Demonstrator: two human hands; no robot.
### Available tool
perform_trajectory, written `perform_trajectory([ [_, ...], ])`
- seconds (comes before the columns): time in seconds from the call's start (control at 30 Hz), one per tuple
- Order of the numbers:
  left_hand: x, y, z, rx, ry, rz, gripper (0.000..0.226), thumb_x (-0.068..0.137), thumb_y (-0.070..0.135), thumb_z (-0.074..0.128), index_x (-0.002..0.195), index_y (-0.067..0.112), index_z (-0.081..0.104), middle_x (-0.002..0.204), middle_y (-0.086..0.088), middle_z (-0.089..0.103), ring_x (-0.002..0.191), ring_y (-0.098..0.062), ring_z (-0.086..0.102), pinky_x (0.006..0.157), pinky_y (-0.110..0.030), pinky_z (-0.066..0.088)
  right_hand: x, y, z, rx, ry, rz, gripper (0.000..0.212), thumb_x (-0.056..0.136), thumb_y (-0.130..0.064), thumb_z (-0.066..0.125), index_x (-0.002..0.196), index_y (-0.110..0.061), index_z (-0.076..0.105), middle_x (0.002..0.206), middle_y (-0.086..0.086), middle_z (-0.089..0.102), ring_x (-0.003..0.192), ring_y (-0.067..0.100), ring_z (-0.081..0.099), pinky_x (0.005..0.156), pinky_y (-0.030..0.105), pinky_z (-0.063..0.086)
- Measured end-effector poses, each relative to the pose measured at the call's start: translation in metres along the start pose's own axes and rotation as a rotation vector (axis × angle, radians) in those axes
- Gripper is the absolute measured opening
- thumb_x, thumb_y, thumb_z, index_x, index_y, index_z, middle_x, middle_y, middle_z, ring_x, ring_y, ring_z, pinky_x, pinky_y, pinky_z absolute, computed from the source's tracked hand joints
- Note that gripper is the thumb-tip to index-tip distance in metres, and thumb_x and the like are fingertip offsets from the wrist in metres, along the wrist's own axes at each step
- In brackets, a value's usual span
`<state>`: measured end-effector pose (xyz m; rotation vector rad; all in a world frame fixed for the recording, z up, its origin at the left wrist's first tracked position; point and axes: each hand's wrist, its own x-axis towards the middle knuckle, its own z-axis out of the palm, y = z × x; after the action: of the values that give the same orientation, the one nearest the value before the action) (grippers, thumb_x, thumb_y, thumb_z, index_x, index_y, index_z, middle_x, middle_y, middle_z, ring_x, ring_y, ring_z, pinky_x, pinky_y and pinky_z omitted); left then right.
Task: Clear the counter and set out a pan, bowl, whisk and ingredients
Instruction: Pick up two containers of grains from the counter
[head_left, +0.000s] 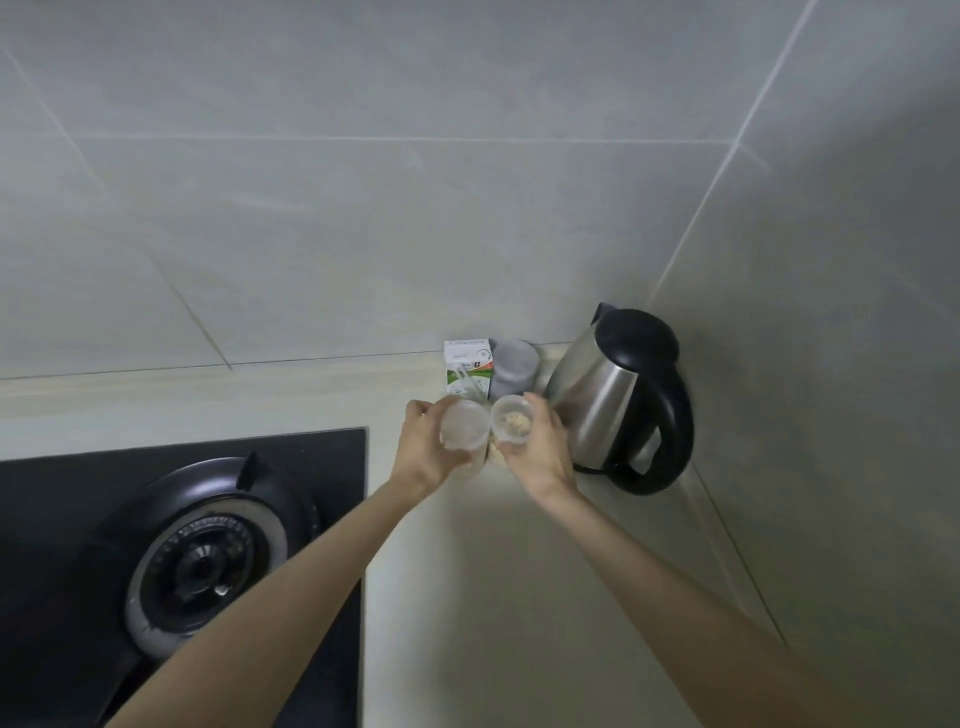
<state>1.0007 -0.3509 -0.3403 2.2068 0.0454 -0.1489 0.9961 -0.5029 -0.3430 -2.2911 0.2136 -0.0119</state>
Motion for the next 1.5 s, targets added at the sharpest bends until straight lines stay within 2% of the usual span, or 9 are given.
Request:
perform_trajectory([
  [0.17,0.022,0.004,0.003,-0.047,0.031,-0.006,0.075,0.068,0.006,0.079,0.134,0.02,0.048,0.111,-0.003,0.035,0.097,-0.018,0.045,0.094,-0.029,0.045,0.011,0.001,0.002,0.005,0.055,-0.014,0.059,0.077,-0.007,0.071,0.128,-0.007,0.041,0.124,0.014,0.053,0.113,0.031,0.05,0.092,0.036,0.043],
  [0.47,0.037,0.006,0.005,-0.171,0.082,0.013,0.068,0.067,0.002,0.075,0.126,0.027,0.049,0.113,-0.001,0.04,0.099,-0.02,0.052,0.092,-0.041,0.05,0.017,-0.004,0.007,-0.065,0.094,-0.038,0.051,0.085,-0.009,0.065,0.13,-0.014,0.042,0.131,0.007,0.041,0.108,0.029,0.056,0.087,0.039,0.047],
  [0.67,0.032,0.013,0.002,-0.161,0.081,0.008,0.069,0.071,0.009,0.077,0.13,0.023,0.045,0.122,-0.007,0.046,0.1,-0.018,0.053,0.085,-0.024,0.041,0.012,-0.009,-0.003,-0.07,0.041,-0.055,0.058,0.085,-0.004,0.062,0.138,-0.008,0.038,0.144,0.008,0.031,0.123,0.027,0.047,0.103,0.032,0.038],
  [0.8,0.015,0.02,-0.01,-0.143,0.088,0.033,0.059,0.079,0.012,0.072,0.131,0.019,0.046,0.128,-0.005,0.05,0.118,-0.019,0.049,0.092,-0.023,0.038,0.005,-0.019,-0.022,-0.126,0.055,-0.119,0.048,0.086,-0.011,0.062,0.132,-0.013,0.048,0.141,0.004,0.038,0.127,0.023,0.042,0.104,0.029,0.033],
  [0.93,-0.015,0.028,-0.036,-0.155,0.149,0.035,0.052,0.088,0.016,0.064,0.136,0.018,0.042,0.127,-0.001,0.055,0.11,-0.013,0.053,0.09,-0.023,0.042,-0.011,-0.041,-0.042,-0.012,0.051,-0.18,0.042,0.087,-0.014,0.059,0.129,-0.019,0.054,0.128,0.002,0.053,0.118,0.019,0.051,0.092,0.027,0.04],
  [1.03,-0.049,0.03,-0.059,-0.162,0.204,0.054,0.049,0.089,0.019,0.061,0.135,0.022,0.044,0.12,0.004,0.058,0.105,-0.01,0.054,0.09,-0.026,0.046,-0.029,-0.059,-0.047,0.095,-0.033,-0.242,0.041,0.087,-0.011,0.06,0.127,-0.017,0.057,0.118,-0.001,0.058,0.11,0.022,0.056,0.096,0.033,0.045],
  [1.1,-0.069,0.03,-0.074,-0.17,0.24,0.059,0.045,0.089,0.018,0.061,0.131,0.023,0.047,0.116,0.005,0.059,0.106,-0.01,0.055,0.091,-0.026,0.046,-0.041,-0.07,-0.044,0.18,-0.121,-0.233,0.038,0.087,-0.009,0.061,0.124,-0.015,0.058,0.111,-0.008,0.057,0.103,0.02,0.058,0.09,0.028,0.047],
  [1.2,-0.11,0.024,-0.099,-0.168,0.314,0.052,0.042,0.089,0.014,0.061,0.129,0.022,0.05,0.115,0.006,0.06,0.105,-0.009,0.057,0.086,-0.013,0.044,-0.065,-0.089,-0.033,0.291,-0.292,-0.208,0.034,0.087,-0.005,0.06,0.12,-0.015,0.059,0.116,-0.005,0.06,0.096,0.016,0.061,0.083,0.021,0.045],
  [1.5,-0.271,-0.034,-0.185,-0.109,0.526,-0.113,0.038,0.092,0.015,0.058,0.128,0.023,0.053,0.12,0.003,0.061,0.108,-0.01,0.058,0.094,-0.023,0.044,-0.16,-0.159,0.029,0.102,-0.725,-0.398,0.035,0.088,-0.016,0.062,0.121,-0.023,0.059,0.12,-0.004,0.062,0.094,0.012,0.064,0.089,0.025,0.049],
])
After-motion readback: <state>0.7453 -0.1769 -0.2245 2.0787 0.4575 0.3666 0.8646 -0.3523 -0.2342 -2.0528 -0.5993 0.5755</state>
